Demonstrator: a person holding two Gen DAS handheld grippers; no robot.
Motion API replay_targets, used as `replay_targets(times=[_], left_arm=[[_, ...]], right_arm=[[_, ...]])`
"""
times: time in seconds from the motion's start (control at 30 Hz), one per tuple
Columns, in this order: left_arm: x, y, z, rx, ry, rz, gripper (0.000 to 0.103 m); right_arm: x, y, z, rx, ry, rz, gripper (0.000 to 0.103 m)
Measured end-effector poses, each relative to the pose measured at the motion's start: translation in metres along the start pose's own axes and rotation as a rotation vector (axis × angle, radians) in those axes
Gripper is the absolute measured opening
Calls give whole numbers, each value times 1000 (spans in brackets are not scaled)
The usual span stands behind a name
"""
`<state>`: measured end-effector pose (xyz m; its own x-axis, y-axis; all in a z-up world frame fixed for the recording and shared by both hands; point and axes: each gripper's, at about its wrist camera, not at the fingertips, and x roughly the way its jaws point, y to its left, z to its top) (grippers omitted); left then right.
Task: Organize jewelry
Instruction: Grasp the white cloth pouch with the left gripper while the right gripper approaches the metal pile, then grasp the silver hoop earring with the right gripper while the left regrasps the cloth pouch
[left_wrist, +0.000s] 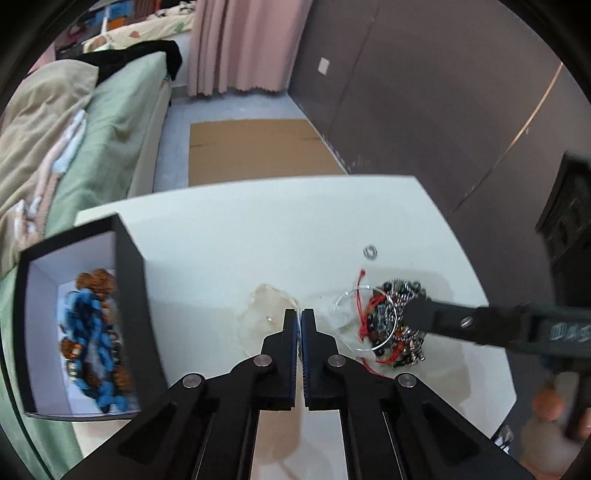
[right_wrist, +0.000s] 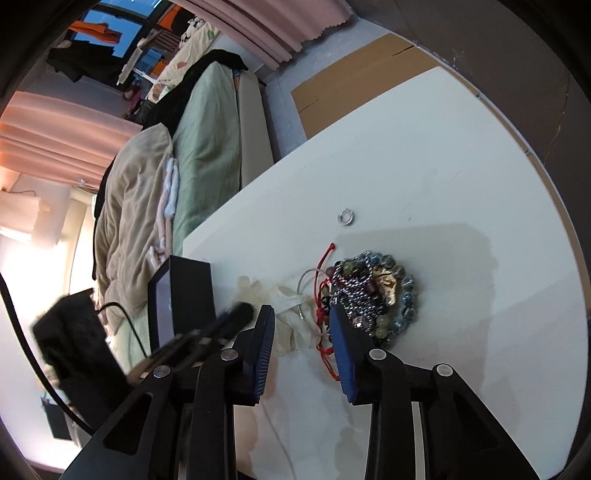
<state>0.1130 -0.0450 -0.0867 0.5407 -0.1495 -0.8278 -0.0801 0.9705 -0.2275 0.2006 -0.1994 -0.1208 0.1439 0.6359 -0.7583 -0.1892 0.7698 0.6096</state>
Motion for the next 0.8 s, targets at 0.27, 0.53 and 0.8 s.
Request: replay_targets(times=[0.27, 0.53, 0.8], left_arm=[[-24, 12, 7, -37, -56, -27, 1], [-46, 23, 6, -69, -110, -71, 0], [-31, 14, 6, -43, -41, -67, 3]], right_arm=[[13, -5, -1, 5, 16, -71, 29], [24, -2, 1, -20, 17, -150, 22], [3, -12, -2, 35, -34, -90, 4]])
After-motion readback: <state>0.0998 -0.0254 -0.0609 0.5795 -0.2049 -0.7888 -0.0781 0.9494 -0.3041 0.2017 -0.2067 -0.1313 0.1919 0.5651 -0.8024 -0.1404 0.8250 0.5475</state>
